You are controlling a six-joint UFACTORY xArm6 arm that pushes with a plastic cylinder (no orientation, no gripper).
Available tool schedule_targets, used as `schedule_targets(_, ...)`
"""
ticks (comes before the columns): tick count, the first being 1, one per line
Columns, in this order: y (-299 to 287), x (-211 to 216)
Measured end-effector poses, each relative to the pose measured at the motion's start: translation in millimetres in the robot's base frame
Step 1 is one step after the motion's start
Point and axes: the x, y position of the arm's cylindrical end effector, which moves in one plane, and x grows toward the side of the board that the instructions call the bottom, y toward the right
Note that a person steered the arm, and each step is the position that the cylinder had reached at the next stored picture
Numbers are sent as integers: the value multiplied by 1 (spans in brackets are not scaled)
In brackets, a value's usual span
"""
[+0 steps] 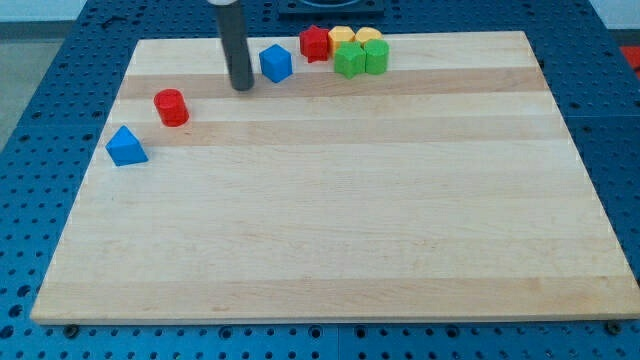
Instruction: Push the blue cube to the group of block
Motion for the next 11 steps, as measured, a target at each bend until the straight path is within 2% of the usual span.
schedule_targets(2,-14,-27)
schedule_targets(4,36,-53)
schedule_targets(5,66,-55)
schedule_targets(6,57,-46)
schedule_targets(8,24,1)
schedule_targets(9,40,-2)
schedule_targets(11,81,-33)
